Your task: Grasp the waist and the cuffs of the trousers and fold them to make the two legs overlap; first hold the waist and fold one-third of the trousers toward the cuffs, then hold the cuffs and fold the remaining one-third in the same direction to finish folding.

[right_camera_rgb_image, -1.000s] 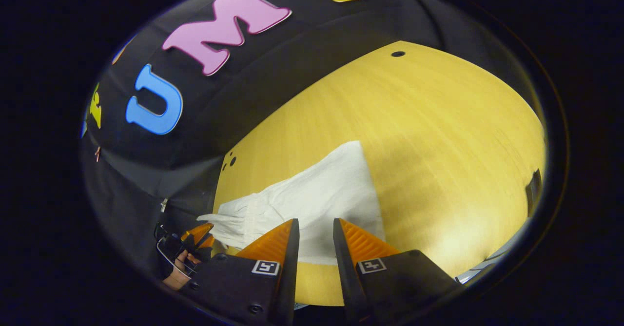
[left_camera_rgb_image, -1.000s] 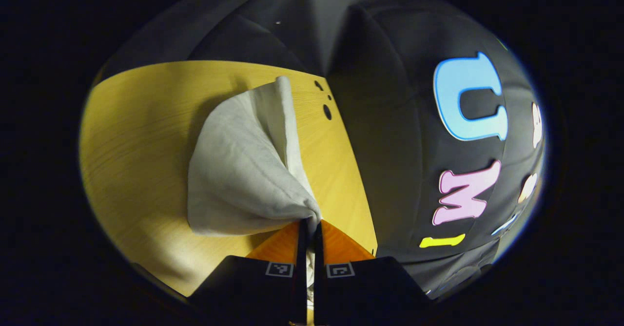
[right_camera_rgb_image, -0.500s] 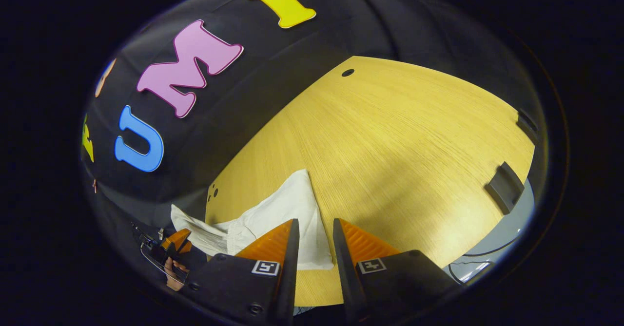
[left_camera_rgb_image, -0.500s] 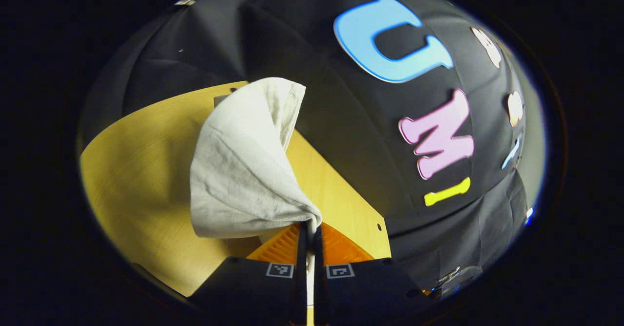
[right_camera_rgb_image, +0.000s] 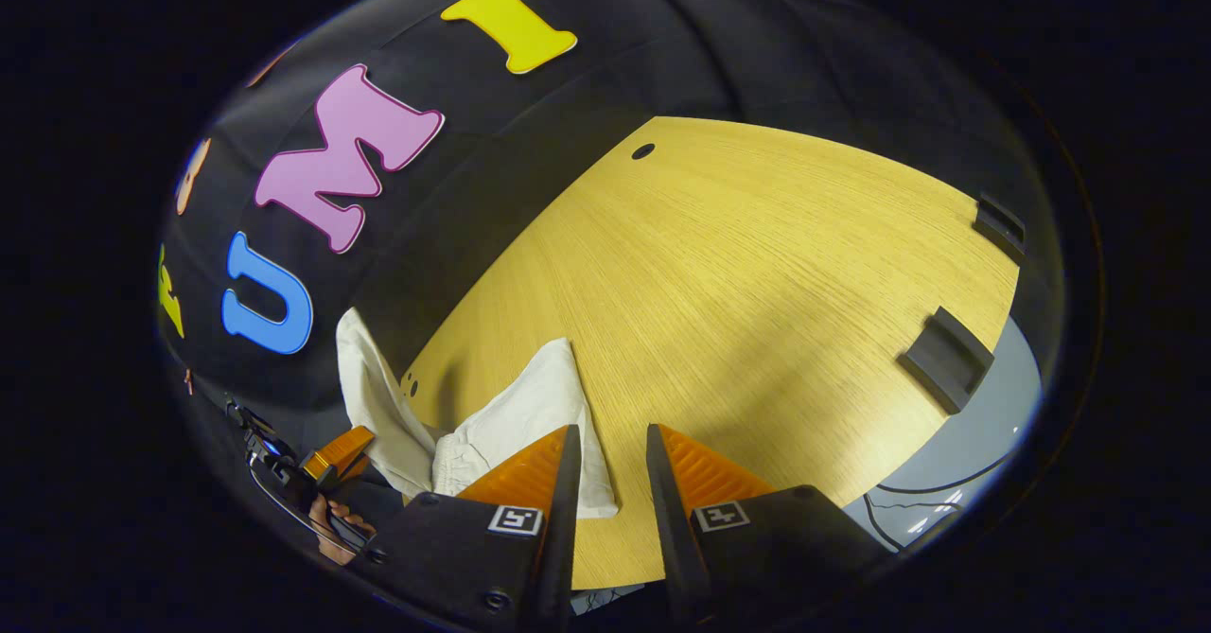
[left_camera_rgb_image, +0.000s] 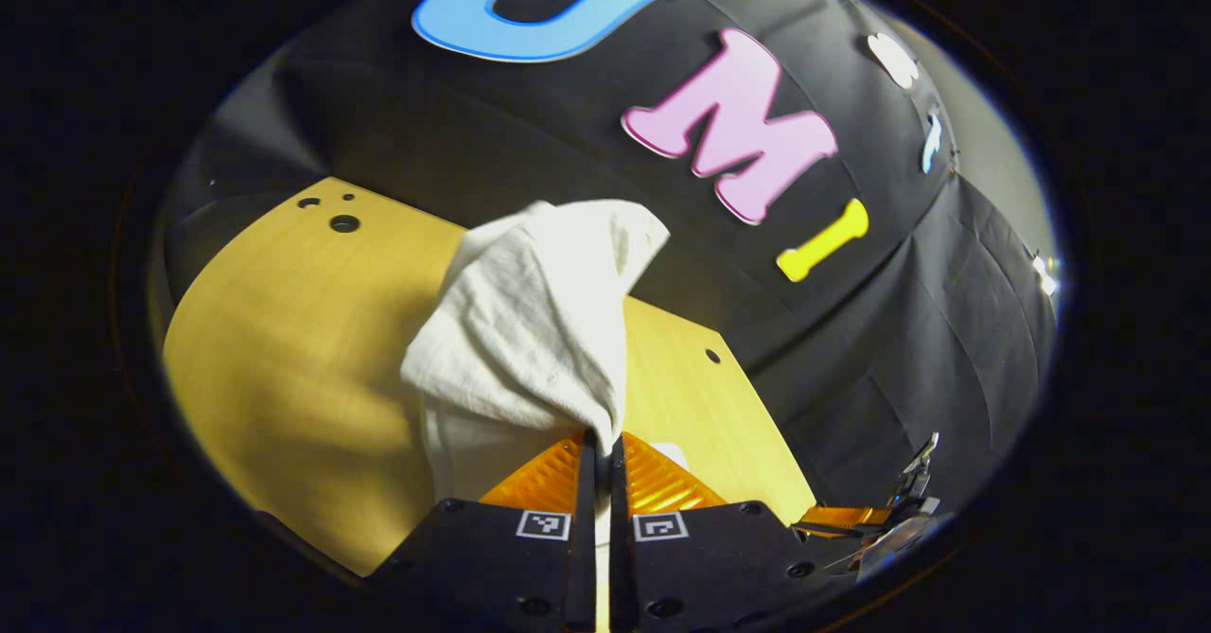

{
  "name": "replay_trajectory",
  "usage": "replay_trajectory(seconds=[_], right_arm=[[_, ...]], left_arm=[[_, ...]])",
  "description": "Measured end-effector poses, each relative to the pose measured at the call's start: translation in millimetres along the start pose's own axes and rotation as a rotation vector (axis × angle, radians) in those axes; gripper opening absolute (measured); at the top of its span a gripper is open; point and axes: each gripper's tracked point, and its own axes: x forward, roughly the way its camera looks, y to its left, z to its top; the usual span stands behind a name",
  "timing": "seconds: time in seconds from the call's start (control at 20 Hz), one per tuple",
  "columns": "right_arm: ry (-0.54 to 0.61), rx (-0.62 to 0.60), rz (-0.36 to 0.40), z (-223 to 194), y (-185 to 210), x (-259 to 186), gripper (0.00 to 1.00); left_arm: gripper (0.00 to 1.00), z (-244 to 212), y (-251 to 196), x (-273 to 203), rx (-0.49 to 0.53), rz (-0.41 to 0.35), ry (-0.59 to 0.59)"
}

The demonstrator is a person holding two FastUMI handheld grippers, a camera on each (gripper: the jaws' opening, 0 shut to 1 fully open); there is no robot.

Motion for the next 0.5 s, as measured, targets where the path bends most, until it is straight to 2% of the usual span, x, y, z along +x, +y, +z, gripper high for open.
replay_trajectory(seconds=[0.05,0.1,0.25,0.3,0.35,0.4,0.45,0.5], right_arm=[[-0.002,0.007,-0.006,2,-5,-1,0.53],[-0.004,0.014,-0.010,2,-8,-3,0.43],[-0.009,0.038,-0.018,6,-16,-3,0.43],[-0.009,0.047,-0.018,6,-20,-3,0.43],[-0.010,0.054,-0.017,8,-21,-2,0.43],[-0.010,0.058,-0.016,7,-22,-2,0.43],[-0.009,0.059,-0.016,8,-23,-2,0.43],[-0.008,0.058,-0.016,8,-23,-1,0.43]], left_arm=[[0.10,-10,-9,5,0.032,-0.008,0.027],[0.10,-24,-16,9,0.065,-0.011,0.059],[0.13,-73,-37,24,0.156,-0.060,0.208],[0.15,-93,-49,19,0.179,-0.103,0.261],[0.23,-112,-61,16,0.192,-0.157,0.307],[0.40,-128,-73,11,0.198,-0.207,0.343],[0.47,-142,-84,8,0.200,-0.252,0.381],[0.58,-154,-92,3,0.205,-0.281,0.408]])
